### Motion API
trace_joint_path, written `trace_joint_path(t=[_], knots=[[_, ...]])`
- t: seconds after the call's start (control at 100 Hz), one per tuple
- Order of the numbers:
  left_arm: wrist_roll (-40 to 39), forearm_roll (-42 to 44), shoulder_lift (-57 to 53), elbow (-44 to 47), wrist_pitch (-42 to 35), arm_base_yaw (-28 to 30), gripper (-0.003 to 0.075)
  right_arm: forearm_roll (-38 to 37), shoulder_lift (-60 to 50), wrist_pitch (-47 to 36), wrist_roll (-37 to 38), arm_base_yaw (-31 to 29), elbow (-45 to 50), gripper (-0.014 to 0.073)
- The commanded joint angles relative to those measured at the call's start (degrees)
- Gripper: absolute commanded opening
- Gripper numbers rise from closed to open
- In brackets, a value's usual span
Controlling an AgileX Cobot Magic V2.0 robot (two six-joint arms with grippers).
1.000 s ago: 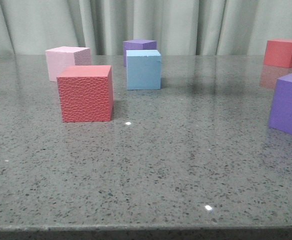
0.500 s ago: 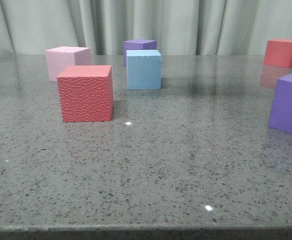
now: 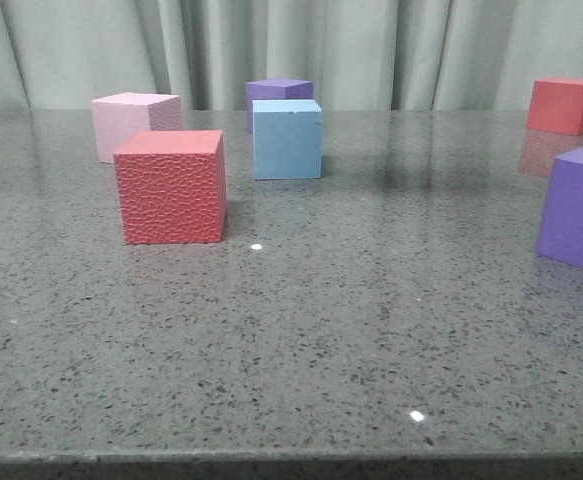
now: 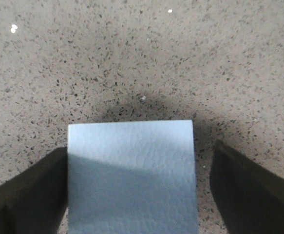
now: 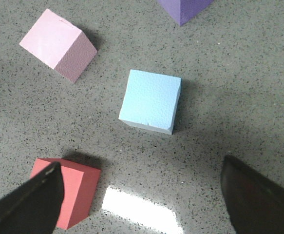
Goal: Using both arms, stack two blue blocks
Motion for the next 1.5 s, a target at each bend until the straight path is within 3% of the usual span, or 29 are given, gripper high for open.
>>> trace_joint_path(t=[0.0, 0.32, 0.66, 0.87, 1.18, 1.49], knots=[[-0.2, -0.3, -2.1, -1.8, -1.9, 0.2, 0.0548, -0.6, -3.1, -3.2, -0.6, 0.0, -1.3, 0.0643], [-0.2, -0.3, -2.1, -1.8, -1.9, 0.2, 0.0539, -0.6, -3.1, -3.2, -0.6, 0.0, -1.3, 0.0643], [-0.2, -0.3, -2.1, -2.0, -1.5, 0.2, 0.0312, -0.6, -3.1, -3.1, -0.6, 0.0, -1.3, 0.0643], [-0.2, -2.1, -2.1, -8.3, 4.0, -0.7, 0.0291, -0.6, -3.1, -3.2, -0.6, 0.0, -1.3, 0.0643], [-3.5, -2.4, -2.1, -23.1, 11.1, -10.3, 0.0291, -0.7, -3.1, -3.2, -0.6, 0.0, -1.3, 0.0643], [-10.9, -2.4, -1.9, -29.3, 9.3, -21.5, 0.0291, -0.7, -3.1, -3.1, -0.6, 0.0, -1.3, 0.0643]])
